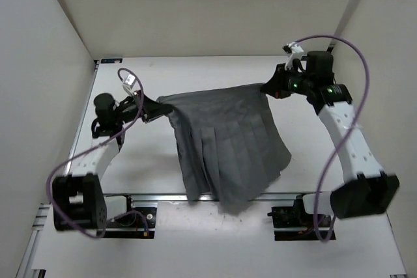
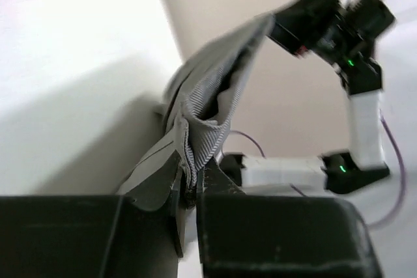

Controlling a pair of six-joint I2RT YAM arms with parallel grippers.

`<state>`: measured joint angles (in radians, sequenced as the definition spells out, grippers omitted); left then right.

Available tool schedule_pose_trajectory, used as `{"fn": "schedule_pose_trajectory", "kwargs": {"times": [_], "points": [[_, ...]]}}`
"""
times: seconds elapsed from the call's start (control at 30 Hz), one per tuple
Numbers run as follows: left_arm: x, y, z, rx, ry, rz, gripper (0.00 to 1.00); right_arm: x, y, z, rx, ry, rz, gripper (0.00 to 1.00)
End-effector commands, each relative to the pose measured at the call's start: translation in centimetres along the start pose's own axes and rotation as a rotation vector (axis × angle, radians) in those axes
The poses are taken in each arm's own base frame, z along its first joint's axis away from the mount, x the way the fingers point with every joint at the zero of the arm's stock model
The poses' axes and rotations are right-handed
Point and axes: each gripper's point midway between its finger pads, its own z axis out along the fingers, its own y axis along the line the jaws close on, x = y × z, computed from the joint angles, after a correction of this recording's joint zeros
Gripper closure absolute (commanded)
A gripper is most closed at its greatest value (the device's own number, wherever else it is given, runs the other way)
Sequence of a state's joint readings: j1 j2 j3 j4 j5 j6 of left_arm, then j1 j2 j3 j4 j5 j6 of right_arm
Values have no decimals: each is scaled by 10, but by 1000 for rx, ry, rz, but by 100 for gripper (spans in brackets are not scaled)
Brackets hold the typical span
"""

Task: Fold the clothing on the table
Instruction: Flatten the skirt out, then fold the skirt

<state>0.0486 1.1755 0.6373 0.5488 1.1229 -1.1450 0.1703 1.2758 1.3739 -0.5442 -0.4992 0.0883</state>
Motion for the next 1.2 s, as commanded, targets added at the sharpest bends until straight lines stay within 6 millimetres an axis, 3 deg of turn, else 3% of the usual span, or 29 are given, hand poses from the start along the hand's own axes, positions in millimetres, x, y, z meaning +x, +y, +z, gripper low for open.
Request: {"fn": "schedule_pose_trajectory", "kwargs": {"times": [0.0, 0.07, 0.13, 0.17, 0.27, 0.3, 0.33, 0.4, 0.43, 0.53, 0.6, 0.8, 0.9, 0.97, 1.07, 1.17], "points": [[-22, 88, 3, -282, -51, -27, 100, 0, -55, 31, 27, -8, 91, 100], [-26, 129, 18, -364, -1, -77, 100, 6, -79, 55, 29, 14, 140, 100], [-46, 140, 33, -368, 6, -47, 95, 1, -98, 71, 73, -15, 115, 99], [-43, 153, 37, -383, 19, -74, 95, 1, -105, 78, 80, -11, 105, 100], [-63, 160, 50, -386, 27, -16, 94, -8, -120, 93, 113, 2, 111, 100], [-65, 159, 59, -386, 41, 12, 94, 2, -128, 99, 119, 31, 129, 100], [-63, 162, 59, -395, 60, 18, 94, -8, -121, 98, 107, 18, 115, 99], [-66, 161, 67, -385, 89, 48, 94, -8, -122, 101, 116, 26, 107, 100], [-55, 163, 65, -396, 122, 28, 92, -3, -121, 100, 120, 39, 110, 100], [-31, 154, 60, -382, 170, 59, 92, 9, -116, 96, 136, 70, 112, 100], [-18, 137, 54, -361, 186, 103, 92, 15, -107, 85, 163, 87, 83, 99], [27, 109, 23, -360, 223, 189, 91, 47, -100, 48, 228, 149, 101, 100], [46, 108, 7, -388, 221, 205, 90, 72, -97, 34, 249, 227, 142, 100], [49, 106, 0, -402, 205, 205, 91, 79, -92, 30, 242, 245, 144, 100], [35, 89, -1, -357, 162, 207, 93, 65, -81, 25, 234, 208, 110, 100], [-9, 62, 8, -286, 48, 247, 92, 5, -71, 12, 268, 65, 14, 100]]}}
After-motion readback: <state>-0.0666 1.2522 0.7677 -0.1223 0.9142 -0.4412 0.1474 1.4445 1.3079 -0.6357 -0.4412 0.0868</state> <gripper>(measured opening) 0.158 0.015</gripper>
